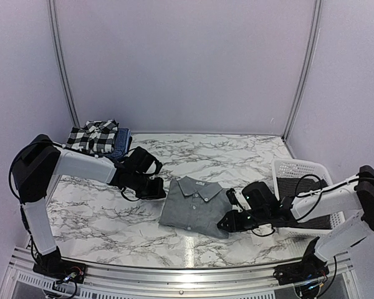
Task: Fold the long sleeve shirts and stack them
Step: Smooth out the square-folded shirt at the center of the board, then move the square-folded shirt to the center of the board.
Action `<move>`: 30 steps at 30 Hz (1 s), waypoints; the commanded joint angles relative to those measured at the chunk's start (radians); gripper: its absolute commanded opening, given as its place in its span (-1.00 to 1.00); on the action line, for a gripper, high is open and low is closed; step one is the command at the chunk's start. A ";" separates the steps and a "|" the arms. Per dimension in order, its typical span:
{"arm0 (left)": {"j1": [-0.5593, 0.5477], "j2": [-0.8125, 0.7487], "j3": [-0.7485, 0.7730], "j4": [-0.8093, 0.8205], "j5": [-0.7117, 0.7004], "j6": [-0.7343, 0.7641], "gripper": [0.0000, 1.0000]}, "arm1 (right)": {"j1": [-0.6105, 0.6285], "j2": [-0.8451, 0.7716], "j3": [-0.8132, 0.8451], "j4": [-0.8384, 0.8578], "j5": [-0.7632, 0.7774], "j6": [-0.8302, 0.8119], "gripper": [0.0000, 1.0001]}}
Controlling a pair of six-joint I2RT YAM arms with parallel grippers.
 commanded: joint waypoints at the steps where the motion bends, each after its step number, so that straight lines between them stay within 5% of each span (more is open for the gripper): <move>1: 0.012 -0.058 0.026 -0.017 0.009 0.020 -0.89 | -0.008 -0.066 0.028 -0.158 0.058 0.006 -0.37; 9: 0.031 -0.194 -0.004 -0.051 -0.050 0.017 -0.80 | -0.014 -0.064 0.249 -0.226 0.102 -0.065 -0.31; 15: 0.078 -0.303 -0.024 -0.134 -0.275 -0.001 -0.30 | 0.009 0.102 0.415 -0.176 0.062 -0.094 -0.20; 22: 0.143 -0.371 -0.060 -0.202 -0.456 -0.075 0.05 | 0.035 0.260 0.558 -0.139 0.018 -0.093 0.11; 30: 0.201 -0.237 0.028 -0.259 -0.627 -0.172 0.19 | 0.025 0.254 0.538 -0.129 0.047 -0.074 0.32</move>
